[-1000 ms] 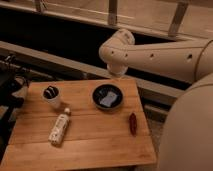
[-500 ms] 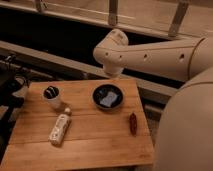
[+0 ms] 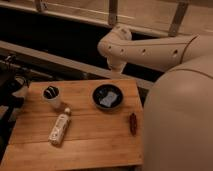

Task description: Move the arm in a circular motion

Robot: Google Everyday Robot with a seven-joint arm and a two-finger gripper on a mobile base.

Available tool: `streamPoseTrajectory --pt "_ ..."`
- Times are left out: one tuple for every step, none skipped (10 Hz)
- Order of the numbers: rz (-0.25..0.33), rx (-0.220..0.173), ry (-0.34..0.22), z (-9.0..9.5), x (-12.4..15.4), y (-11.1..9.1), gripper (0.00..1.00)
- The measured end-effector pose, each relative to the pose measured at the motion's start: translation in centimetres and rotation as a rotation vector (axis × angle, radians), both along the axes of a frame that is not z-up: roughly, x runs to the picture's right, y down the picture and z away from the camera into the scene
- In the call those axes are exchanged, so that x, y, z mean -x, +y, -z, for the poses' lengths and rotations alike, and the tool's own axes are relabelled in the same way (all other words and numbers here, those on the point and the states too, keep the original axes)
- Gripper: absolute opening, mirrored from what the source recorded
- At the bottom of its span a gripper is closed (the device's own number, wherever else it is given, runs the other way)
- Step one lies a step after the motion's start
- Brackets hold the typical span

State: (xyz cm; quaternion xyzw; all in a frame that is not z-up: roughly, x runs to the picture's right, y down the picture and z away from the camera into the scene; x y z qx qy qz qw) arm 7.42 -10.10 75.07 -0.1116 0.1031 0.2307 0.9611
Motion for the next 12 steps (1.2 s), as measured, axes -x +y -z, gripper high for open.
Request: streamPoseTrajectory --pt "-0.005 -0.008 -0.004 -0.4 0.0 -1.0 0.0" --pt "-0.021 -0.014 -0.001 -1.2 -0.7 -2.0 0.0" --pt "-0.036 -0.022 0.005 -2.3 -1.4 -3.0 0.0" --pt "-0.04 -0.026 0.003 -2.9 -1.6 -3.7 0.02" --pt "-0.043 -0.028 0.002 -3.3 -1.7 -4.0 0.07" --pt "-0.05 -0.029 0.006 -3.7 -2.1 -3.7 0.2" --pt "-0.045 -0.029 0.008 -3.6 -2.2 -3.0 0.23" --pt "-0.036 -0.027 0.007 -3.3 -2.2 -2.4 0.23" --pt "-0.015 -0.024 0.004 -2.7 -1.9 -1.4 0.18" --pt "0.011 -0.019 0.001 -1.7 -0.9 0.3 0.08" --pt "0.035 -0.016 -0.004 -0.5 0.5 2.1 0.05" --pt "0.044 -0.019 -0.007 0.9 1.7 3.8 0.05"
